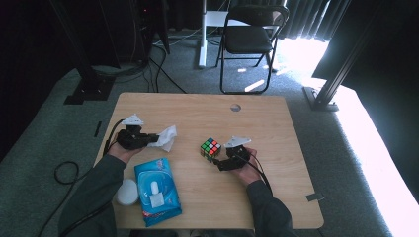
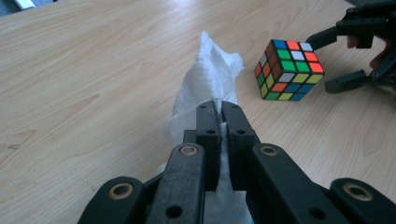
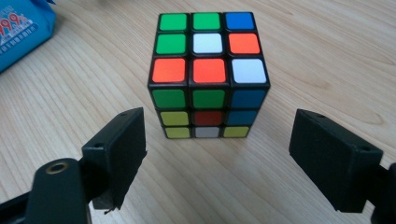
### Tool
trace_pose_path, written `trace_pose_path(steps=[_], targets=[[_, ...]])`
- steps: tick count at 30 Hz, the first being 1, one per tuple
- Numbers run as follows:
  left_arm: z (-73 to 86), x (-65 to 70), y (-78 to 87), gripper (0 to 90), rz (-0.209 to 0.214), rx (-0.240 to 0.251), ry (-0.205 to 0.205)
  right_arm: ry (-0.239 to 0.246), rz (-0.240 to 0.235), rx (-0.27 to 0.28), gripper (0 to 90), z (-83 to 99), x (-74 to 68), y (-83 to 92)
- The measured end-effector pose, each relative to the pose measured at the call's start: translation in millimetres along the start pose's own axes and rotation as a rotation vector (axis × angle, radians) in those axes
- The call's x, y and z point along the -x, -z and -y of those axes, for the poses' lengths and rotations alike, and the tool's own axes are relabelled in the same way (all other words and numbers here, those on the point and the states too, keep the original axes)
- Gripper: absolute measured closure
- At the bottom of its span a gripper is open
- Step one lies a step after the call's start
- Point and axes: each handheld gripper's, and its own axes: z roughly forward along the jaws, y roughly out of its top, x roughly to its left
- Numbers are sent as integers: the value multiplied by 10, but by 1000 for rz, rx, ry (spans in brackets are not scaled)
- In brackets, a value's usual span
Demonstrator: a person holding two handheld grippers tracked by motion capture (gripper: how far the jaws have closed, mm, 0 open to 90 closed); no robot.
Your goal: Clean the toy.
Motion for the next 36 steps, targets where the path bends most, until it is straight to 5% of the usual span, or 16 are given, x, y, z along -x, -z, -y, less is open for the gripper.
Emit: trace_pose_path(steps=[14,28,36], targets=[[-67,-5,51,872,5,15,0,22,7,-12,145,-130,-64,-230],[-168,12,130,878,1,79,20,39,6,12,338,-69,-65,-371],[-240,51,101,879,13,77,7,57,2,25,341,-59,-92,-364]])
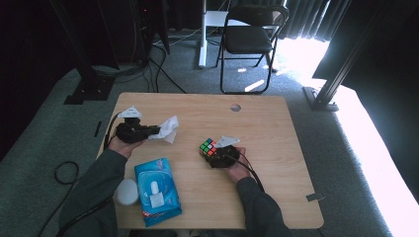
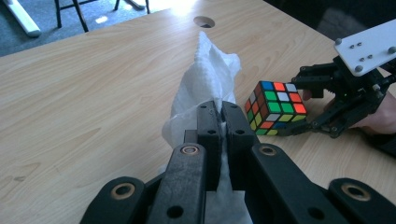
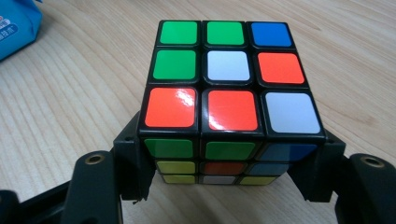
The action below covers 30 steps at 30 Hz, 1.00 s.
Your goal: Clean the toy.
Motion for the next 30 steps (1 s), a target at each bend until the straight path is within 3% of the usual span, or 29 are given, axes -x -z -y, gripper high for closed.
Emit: trace_pose_path(steps=[19,26,30], targets=[[-183,275,-126,878,78,6,-48,21,13,3,341,-183,-47,69],[-209,378,-254,878,107,-20,-72,26,10,-1,340,-236,-56,70],[-186,429,-386,877,116,-69,-91,32,8,2,341,-261,-77,59]])
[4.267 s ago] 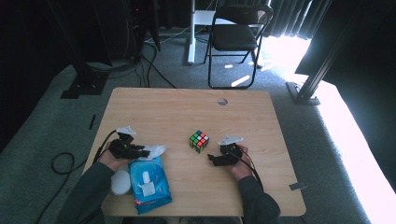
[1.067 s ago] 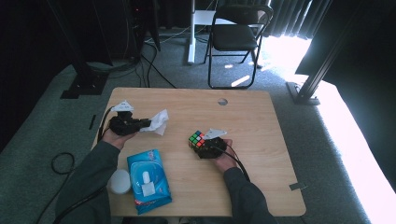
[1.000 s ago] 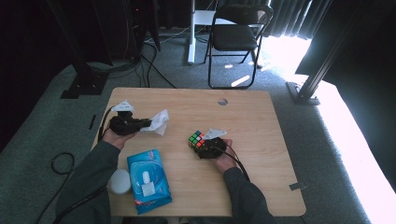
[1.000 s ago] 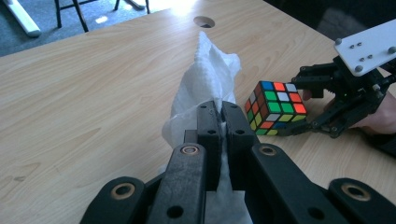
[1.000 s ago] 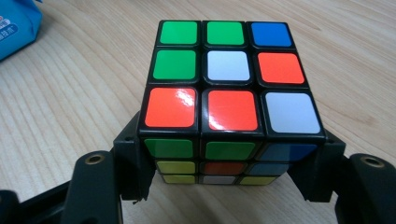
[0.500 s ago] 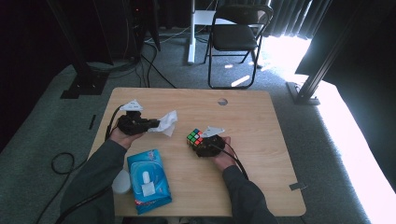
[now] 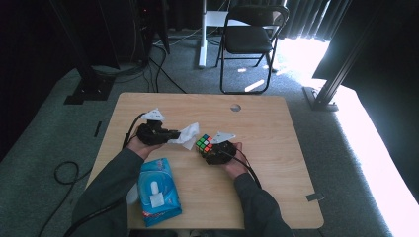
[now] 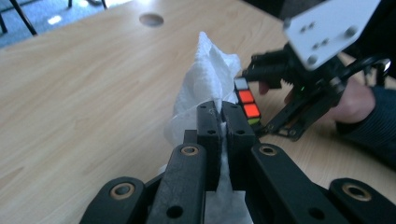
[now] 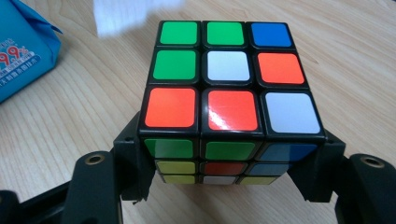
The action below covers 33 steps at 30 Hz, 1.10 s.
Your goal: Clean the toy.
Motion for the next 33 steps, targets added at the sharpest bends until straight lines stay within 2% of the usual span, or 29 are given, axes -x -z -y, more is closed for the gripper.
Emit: trace_pose_path(steps=[6,13,21,30,33], targets=[[12,57,-183,876,17,-51,-20,22,-12,1,341,-47,-50,-13],[24,75,-312,874,5,-89,-19,41,-26,17,341,-112,-119,-8],[15,100,-409,874,1,-86,-10,54,-42,18,341,-145,-164,-42],[25,94,-516,874,-58,-82,-2,49,-83,38,341,-178,-183,-40],[20,99,-542,873,-66,-83,-2,51,-87,36,341,-179,-199,-48]])
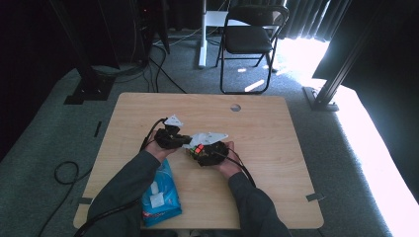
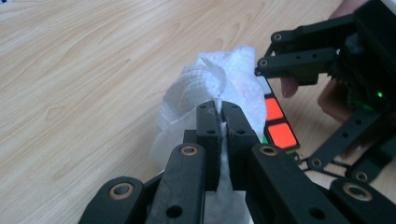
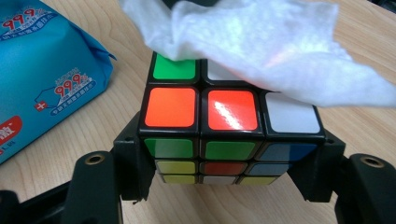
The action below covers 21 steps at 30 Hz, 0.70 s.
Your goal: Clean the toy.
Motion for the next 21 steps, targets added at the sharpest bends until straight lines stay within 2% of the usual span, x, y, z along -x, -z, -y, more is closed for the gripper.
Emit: trace_pose_path(steps=[7,13,14,17,21], targets=[[-16,84,-52,873,7,-5,-32,-2,2,-5,341,-13,-6,-15],[-17,188,-83,873,40,-17,-72,-2,7,-9,341,-11,6,-16],[-16,235,-97,873,58,-20,-89,-7,10,-9,341,-10,9,-17],[-23,285,-110,872,76,-26,-112,-13,20,-10,341,-4,32,-16],[-28,312,-131,871,87,-21,-115,-14,22,-10,341,-2,43,-8]])
